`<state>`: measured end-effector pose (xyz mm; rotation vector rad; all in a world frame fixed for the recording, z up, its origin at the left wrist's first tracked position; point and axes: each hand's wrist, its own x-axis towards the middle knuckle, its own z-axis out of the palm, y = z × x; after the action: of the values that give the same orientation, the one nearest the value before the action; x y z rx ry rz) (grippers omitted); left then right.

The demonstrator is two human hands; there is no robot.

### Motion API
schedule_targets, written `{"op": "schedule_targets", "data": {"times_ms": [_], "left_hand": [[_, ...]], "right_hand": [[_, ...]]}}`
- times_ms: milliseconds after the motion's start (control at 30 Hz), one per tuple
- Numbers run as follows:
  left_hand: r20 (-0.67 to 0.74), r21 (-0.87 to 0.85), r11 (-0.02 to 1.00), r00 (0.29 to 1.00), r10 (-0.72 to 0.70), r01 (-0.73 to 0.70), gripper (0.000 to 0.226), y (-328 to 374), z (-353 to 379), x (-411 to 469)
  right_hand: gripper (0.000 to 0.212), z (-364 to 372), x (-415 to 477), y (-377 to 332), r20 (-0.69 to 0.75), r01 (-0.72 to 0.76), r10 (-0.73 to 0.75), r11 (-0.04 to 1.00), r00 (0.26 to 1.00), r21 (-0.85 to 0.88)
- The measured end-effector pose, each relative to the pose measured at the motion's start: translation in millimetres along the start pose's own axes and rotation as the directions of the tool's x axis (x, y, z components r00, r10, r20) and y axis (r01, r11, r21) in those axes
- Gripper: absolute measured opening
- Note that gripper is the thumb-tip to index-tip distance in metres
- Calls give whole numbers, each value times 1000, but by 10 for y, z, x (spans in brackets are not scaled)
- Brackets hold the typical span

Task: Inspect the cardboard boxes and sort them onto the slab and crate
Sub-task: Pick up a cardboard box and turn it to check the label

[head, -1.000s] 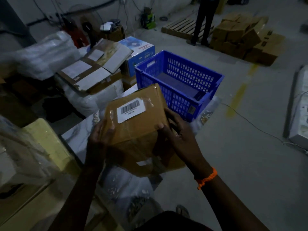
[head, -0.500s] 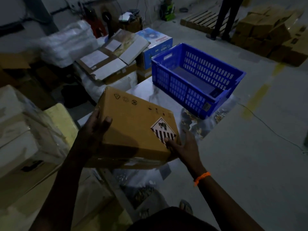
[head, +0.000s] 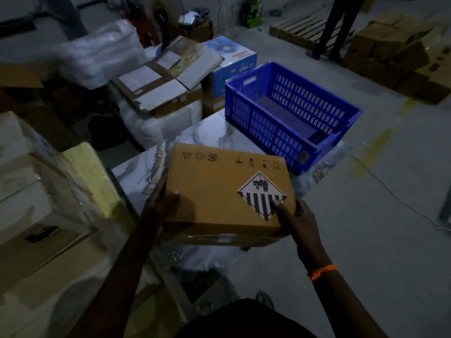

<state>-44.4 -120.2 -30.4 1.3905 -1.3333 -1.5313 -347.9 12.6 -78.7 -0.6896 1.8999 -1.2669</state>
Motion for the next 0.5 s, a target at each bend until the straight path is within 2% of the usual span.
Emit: {"op": "schedule_targets", "data": {"times_ms": [133,200,267,400,500], "left_hand": [[-13,26,996,996,-83,84,55,-421,174,37],[-35,80,993,995,-89,92,68,-578,181,64],[-25,94,990,995,-100,102,79,-756,153,138],[-70,141,986,995,-76,85,71,-799,156,231],[-175,57,996,983,-51,62,53,-690,226,107]], "right_hand": [[79,-175,43,83,-49,20,-25,993,998,-115],[90,-213,49,133,-64,20,-31,985,997,-173],[92,-218,50,166,-69,23,-36,983,997,-182],[99,-208,58,195,-81,31,-47,982,996,-188],[100,-224,101,233,-76,26,-41,982,996,-188]]}}
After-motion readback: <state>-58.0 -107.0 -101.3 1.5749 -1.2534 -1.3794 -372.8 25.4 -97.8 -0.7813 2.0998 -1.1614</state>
